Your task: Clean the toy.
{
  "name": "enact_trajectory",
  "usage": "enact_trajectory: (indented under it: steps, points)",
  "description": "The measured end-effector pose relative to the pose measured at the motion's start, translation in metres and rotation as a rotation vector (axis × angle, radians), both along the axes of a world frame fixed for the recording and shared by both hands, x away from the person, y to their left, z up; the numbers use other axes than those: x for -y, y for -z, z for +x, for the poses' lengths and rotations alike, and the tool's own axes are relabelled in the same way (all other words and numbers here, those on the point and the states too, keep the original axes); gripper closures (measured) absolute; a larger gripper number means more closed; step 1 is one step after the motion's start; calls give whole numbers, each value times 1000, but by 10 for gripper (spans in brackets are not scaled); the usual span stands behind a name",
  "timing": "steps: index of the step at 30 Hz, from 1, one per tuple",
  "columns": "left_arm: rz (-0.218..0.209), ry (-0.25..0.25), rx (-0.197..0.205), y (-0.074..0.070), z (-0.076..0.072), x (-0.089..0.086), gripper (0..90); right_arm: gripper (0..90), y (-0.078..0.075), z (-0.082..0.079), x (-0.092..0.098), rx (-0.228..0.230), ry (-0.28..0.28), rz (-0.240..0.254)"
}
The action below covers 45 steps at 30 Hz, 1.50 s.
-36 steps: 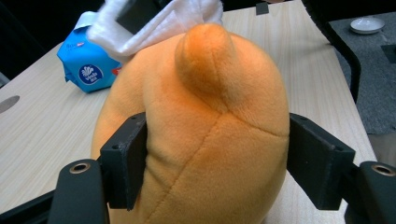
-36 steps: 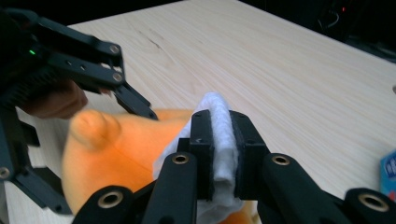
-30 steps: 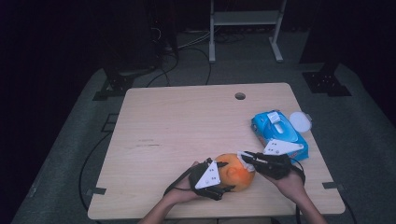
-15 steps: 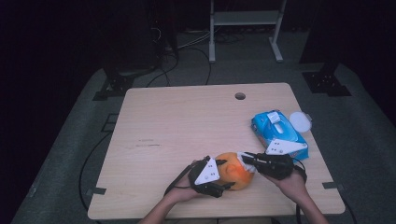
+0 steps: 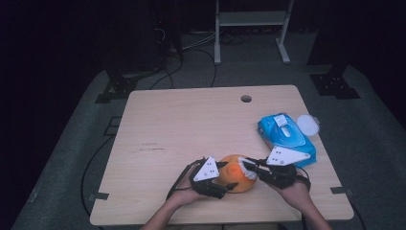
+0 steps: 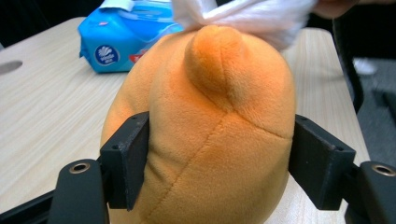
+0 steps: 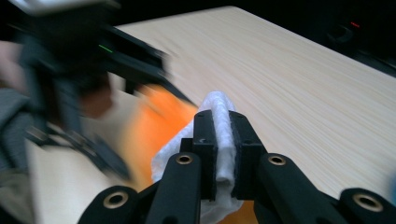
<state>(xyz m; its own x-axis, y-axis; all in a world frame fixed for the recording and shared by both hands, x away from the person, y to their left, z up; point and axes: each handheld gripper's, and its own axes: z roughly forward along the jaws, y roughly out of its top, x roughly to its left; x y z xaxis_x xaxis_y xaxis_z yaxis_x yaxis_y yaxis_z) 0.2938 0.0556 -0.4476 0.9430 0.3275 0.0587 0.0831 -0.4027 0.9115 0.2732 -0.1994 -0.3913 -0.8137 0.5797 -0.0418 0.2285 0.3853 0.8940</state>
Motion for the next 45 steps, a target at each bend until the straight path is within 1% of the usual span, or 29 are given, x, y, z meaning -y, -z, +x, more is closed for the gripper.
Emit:
enact_trajectory:
  steps: [1, 2, 4, 6, 7, 9, 12, 14, 15, 16, 18, 19, 21, 22, 23, 25, 27, 28, 29, 31, 33, 34, 36, 38, 41, 42, 43, 44, 45]
  points:
    - [-2, -5, -8, 0, 1, -1, 279, 821, 4, 5, 8, -8, 34, 0]
    - [-6, -11, -13, 0, 2, -2, 279, 821, 7, 8, 14, -11, 50, -1]
    - [-9, -14, -17, 0, 3, -1, 279, 821, 12, 15, 26, -47, 94, 27]
    - [-6, -11, -15, -1, 3, -1, 279, 821, 13, 17, 29, -47, 112, 16]
    - [-8, -12, -16, 0, 2, -1, 278, 821, 13, 17, 29, -43, 116, 10]
    - [-6, -10, -17, 0, 2, -1, 278, 820, 12, 15, 26, -43, 114, 17]
    - [2, -8, -10, 0, 1, -1, 277, 817, 8, 10, 13, -33, 73, 38]
    - [1, -10, -17, 0, 1, -3, 277, 817, 6, 8, 6, -9, 61, 19]
    - [-2, -12, -21, 0, 2, -4, 277, 817, 6, 8, 6, -6, 63, 18]
    - [-5, -14, -23, -1, 3, -5, 277, 817, 6, 10, 8, -6, 65, 27]
    - [-7, -15, -25, -1, 4, -5, 277, 817, 9, 13, 14, -12, 85, 27]
    - [-6, -15, -24, -1, 4, -5, 277, 817, 11, 15, 19, -31, 99, 40]
    - [-8, -16, -27, -1, 5, -5, 277, 817, 14, 17, 25, -46, 117, 47]
    - [-12, -17, -33, -1, 5, -5, 276, 817, 15, 17, 27, -41, 119, 42]
    - [-16, -20, -37, -1, 6, -5, 276, 817, 15, 15, 27, -42, 119, 48]
    - [-27, -32, -47, -1, 7, -4, 276, 817, 13, 12, 23, -38, 105, 53]
    - [-34, -48, -56, -1, 8, -2, 275, 817, 8, 6, 10, -22, 54, 60]
    - [-33, -56, -60, -1, 8, -2, 274, 816, 7, 4, 4, -16, 41, 58]
    - [-38, -61, -63, 0, 8, -2, 272, 816, 4, 0, -6, -2, 20, 53]
    - [-48, -73, -71, 0, 8, -2, 272, 817, 1, -5, -18, 14, -12, 52]
    - [-47, -78, -76, 0, 7, -1, 272, 817, -1, -9, -28, 37, -34, 38]
    - [-42, -76, -77, 0, 8, -1, 272, 817, -1, -10, -30, 50, -33, 26]
    - [-35, -65, -78, -2, 9, -2, 280, 818, 0, -9, -28, 63, -20, 17]
    - [-37, -61, -82, -2, 9, -3, 289, 817, 1, -4, -19, 55, 6, 29]
    - [-40, -51, -86, -1, 9, -5, 290, 817, 5, 3, -5, 56, 72, 10]
    - [-40, -42, -89, -1, 10, -6, 290, 817, 8, 6, 1, 46, 91, 8]
    - [-45, -32, -93, 0, 10, -7, 289, 817, 11, 10, 7, 24, 104, 20]
    - [-46, -12, -97, 1, 10, -7, 282, 816, 13, 12, 10, 13, 107, 30]
    - [-48, -1, -92, 1, 9, -7, 275, 815, 15, 13, 13, 1, 112, 35]
